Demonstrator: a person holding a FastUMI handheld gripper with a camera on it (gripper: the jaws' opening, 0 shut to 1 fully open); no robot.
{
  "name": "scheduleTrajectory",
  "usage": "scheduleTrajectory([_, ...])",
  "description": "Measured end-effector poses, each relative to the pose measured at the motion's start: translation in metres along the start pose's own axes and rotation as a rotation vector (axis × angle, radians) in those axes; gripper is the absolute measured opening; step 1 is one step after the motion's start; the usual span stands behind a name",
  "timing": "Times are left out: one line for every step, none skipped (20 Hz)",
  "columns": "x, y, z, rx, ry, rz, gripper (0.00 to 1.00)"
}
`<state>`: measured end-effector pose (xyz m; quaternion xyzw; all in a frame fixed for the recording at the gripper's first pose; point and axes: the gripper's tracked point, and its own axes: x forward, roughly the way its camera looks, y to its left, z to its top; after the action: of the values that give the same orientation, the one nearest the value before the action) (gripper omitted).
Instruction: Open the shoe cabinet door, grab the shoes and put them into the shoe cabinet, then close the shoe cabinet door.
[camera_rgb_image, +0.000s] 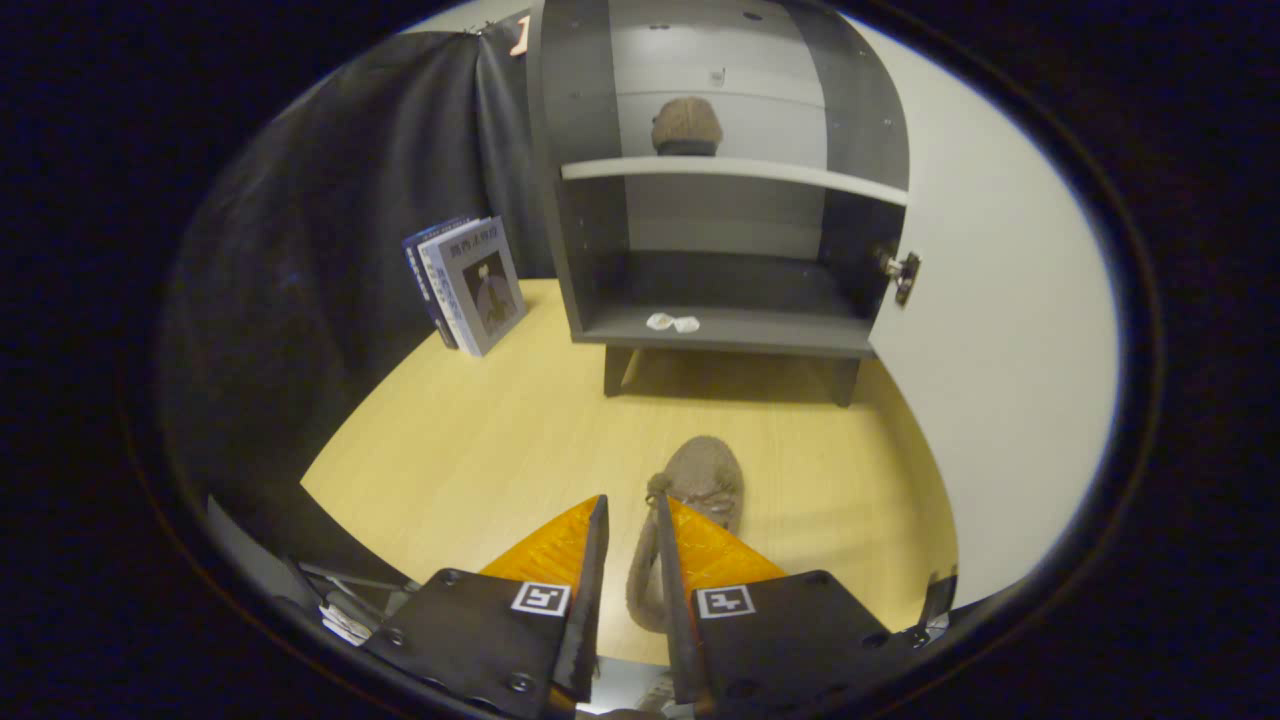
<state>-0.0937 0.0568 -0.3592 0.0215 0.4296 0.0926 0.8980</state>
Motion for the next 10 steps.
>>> scheduleTrajectory([0.009, 0.001, -0.010, 0.004, 0.029, -0.001, 0.32])
scheduleTrajectory([0.015, 0.002, -0.021, 0.004, 0.054, -0.006, 0.32])
scheduleTrajectory([0.020, 0.002, -0.029, 0.004, 0.073, -0.011, 0.32])
scheduleTrajectory([0.025, 0.003, -0.036, 0.006, 0.092, -0.016, 0.32])
scheduleTrajectory([0.030, 0.003, -0.044, 0.011, 0.110, -0.021, 0.32])
scheduleTrajectory([0.034, 0.006, -0.050, 0.021, 0.126, -0.016, 0.32])
scheduleTrajectory([0.038, 0.006, -0.054, 0.028, 0.140, -0.022, 0.35])
scheduleTrajectory([0.042, 0.006, -0.056, 0.036, 0.147, -0.030, 0.39])
scheduleTrajectory([0.046, 0.005, -0.057, 0.041, 0.152, -0.041, 0.39])
scheduleTrajectory([0.049, 0.004, -0.059, 0.044, 0.152, -0.052, 0.39])
